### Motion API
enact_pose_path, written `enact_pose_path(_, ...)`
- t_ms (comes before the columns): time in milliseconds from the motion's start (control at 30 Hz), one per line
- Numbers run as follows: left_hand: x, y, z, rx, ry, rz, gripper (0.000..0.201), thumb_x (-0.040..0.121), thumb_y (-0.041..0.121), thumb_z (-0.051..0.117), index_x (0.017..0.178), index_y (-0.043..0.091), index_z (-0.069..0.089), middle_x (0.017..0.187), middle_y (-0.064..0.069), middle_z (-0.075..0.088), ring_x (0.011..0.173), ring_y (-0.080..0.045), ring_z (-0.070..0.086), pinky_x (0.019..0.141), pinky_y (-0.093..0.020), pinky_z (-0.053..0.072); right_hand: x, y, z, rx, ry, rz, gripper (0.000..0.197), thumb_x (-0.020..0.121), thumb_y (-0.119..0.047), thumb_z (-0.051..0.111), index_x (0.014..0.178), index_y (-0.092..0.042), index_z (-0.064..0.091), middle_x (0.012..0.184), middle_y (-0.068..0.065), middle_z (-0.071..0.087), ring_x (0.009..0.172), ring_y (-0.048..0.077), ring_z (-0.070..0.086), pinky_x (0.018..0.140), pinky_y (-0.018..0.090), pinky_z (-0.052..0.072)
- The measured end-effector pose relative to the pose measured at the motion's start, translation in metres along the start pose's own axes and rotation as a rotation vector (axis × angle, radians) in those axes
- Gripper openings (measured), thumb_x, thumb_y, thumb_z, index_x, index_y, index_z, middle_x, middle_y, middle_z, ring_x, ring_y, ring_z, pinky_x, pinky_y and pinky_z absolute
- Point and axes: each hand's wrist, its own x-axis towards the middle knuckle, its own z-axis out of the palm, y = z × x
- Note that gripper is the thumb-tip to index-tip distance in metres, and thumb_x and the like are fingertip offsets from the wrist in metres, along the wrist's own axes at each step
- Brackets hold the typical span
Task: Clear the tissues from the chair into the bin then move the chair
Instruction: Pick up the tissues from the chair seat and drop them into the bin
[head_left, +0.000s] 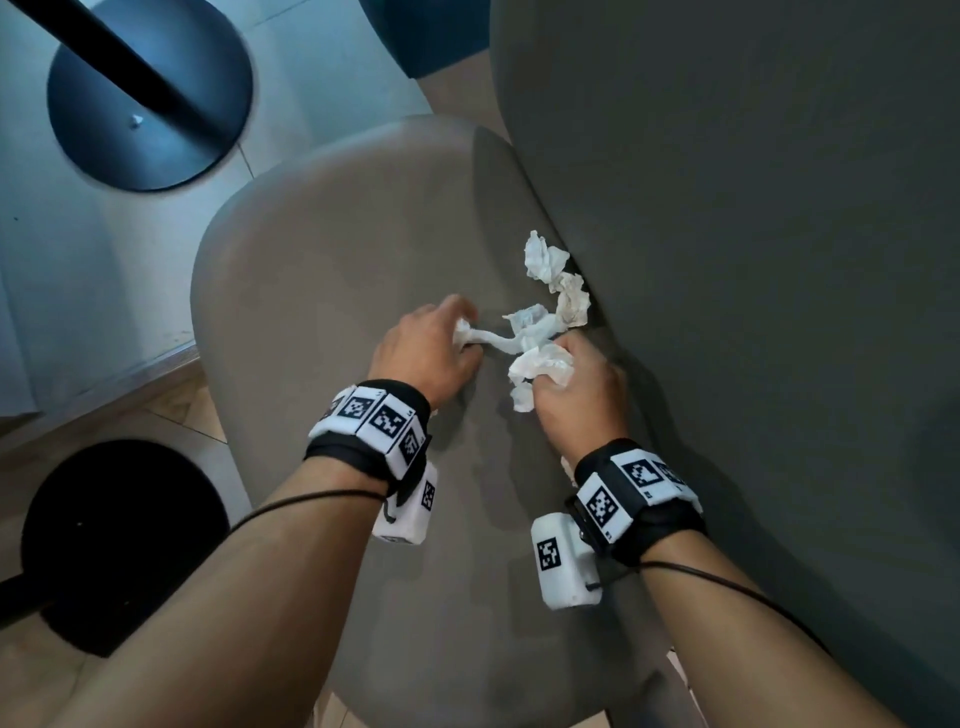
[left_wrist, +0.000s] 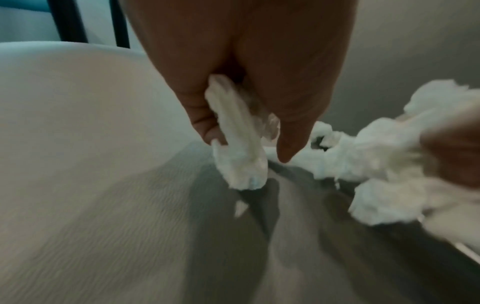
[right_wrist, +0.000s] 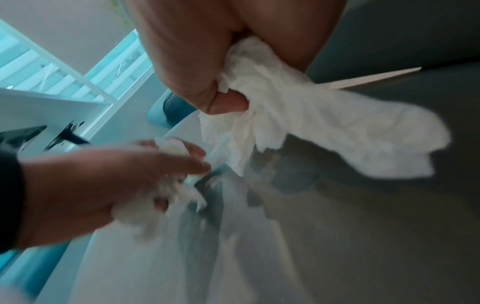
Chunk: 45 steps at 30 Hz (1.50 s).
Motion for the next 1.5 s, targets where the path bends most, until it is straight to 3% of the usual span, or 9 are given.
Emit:
enact_pose_path(167, -0.015, -0.015, 0.021, 0.047, 0.005, 0.003, 0.024, 0.091, 0.037, 0.057, 0.099, 0.016, 0.065, 0.092, -0.005, 0.058, 0.087, -0.031, 0.060, 0.069, -0.033, 0.043, 0.014, 0.005, -0.013, -0.025, 0.010, 0.033, 0.019, 0.076, 0.002, 0.054, 0.084, -0.013, 0.062, 0.091, -0.001, 0.054, 0.083, 0.017, 0.052, 0.066, 0.013, 0.031)
enact_pose_path(267, -0.022, -0.017, 0.022, -0.058, 0.095, -0.069, 0.025, 0.087, 0.035, 0.058, 0.084, 0.012, 0.066, 0.083, -0.004, 0.051, 0.075, -0.033, 0.057, 0.067, -0.038, 0.048, 0.015, 0.002, -0.019, 0.056, 0.010, 0.112, 0.016, 0.080, -0.005, 0.050, 0.086, -0.017, 0.058, 0.081, -0.003, 0.060, 0.074, 0.017, 0.054, 0.062, 0.019, 0.037)
enact_pose_path(367, -0.017, -0.014, 0.012, -0.142, 0.220, -0.099, 0.021, 0.082, 0.023, 0.062, 0.072, 0.005, 0.056, 0.086, -0.002, 0.049, 0.071, -0.031, 0.054, 0.066, -0.037, 0.045, 0.020, -0.002, -0.018, 0.053, 0.016, 0.147, 0.022, 0.082, -0.019, 0.055, 0.104, -0.019, 0.056, 0.098, 0.000, 0.066, 0.090, 0.022, 0.061, 0.074, 0.029, 0.045)
enact_pose_path(567, 0.013, 0.027, -0.019, -0.087, 0.185, -0.010, 0.024, 0.089, 0.015, 0.056, 0.110, 0.024, 0.051, 0.088, 0.004, 0.056, 0.078, -0.024, 0.055, 0.071, -0.034, 0.043, 0.045, -0.004, -0.001, -0.048, -0.026, 0.138, 0.058, 0.087, -0.023, 0.057, 0.141, -0.036, 0.038, 0.131, 0.006, 0.062, 0.114, 0.032, 0.059, 0.090, 0.034, 0.046)
enact_pose_path(833, 0.066, 0.065, 0.007, 0.141, -0.024, 0.180, 0.043, 0.091, 0.037, 0.056, 0.131, 0.029, 0.041, 0.099, -0.006, 0.067, 0.085, -0.032, 0.064, 0.073, -0.041, 0.054, 0.056, -0.003, -0.007, -0.202, -0.024, 0.136, 0.031, 0.090, -0.032, 0.050, 0.111, -0.013, 0.060, 0.113, 0.021, 0.066, 0.100, 0.044, 0.061, 0.081, 0.041, 0.051)
enact_pose_path(1067, 0.043, 0.051, 0.013, -0.047, 0.104, 0.110, 0.020, 0.087, 0.033, 0.057, 0.082, 0.014, 0.057, 0.088, -0.008, 0.060, 0.083, -0.034, 0.059, 0.067, -0.034, 0.041, 0.025, 0.010, -0.023, -0.172, -0.034, 0.034, 0.033, 0.081, -0.029, 0.056, 0.056, -0.016, 0.039, 0.074, 0.008, 0.054, 0.073, 0.032, 0.053, 0.062, 0.032, 0.034)
enact_pose_path(1233, -0.010, 0.029, 0.016, -0.274, 0.205, -0.105, 0.023, 0.082, 0.016, 0.064, 0.065, 0.011, 0.048, 0.068, 0.004, 0.043, 0.064, -0.023, 0.045, 0.059, -0.028, 0.029, -0.005, 0.018, -0.030, -0.069, -0.025, 0.013, 0.018, 0.075, -0.009, 0.060, 0.065, -0.018, 0.048, 0.084, 0.008, 0.055, 0.076, 0.027, 0.054, 0.070, 0.034, 0.043)
enact_pose_path(1367, -0.065, 0.018, 0.019, -0.438, 0.196, -0.331, 0.018, 0.088, 0.022, 0.059, 0.076, 0.010, 0.053, 0.074, -0.005, 0.065, 0.071, -0.027, 0.059, 0.061, -0.033, 0.044, -0.020, 0.027, -0.033, 0.040, -0.087, -0.001, 0.022, 0.070, 0.001, 0.046, 0.077, -0.019, 0.051, 0.085, 0.007, 0.064, 0.079, 0.031, 0.060, 0.071, 0.044, 0.053)
enact_pose_path(1500, -0.121, 0.012, 0.026, -0.643, 0.185, -0.451, 0.014, 0.083, 0.017, 0.048, 0.082, 0.030, 0.048, 0.080, 0.006, 0.074, 0.073, -0.027, 0.068, 0.069, -0.041, 0.057, -0.031, 0.018, -0.037, 0.065, -0.165, -0.046, 0.041, 0.078, 0.009, 0.039, 0.080, -0.029, 0.053, 0.088, 0.000, 0.067, 0.082, 0.017, 0.063, 0.068, 0.028, 0.048)
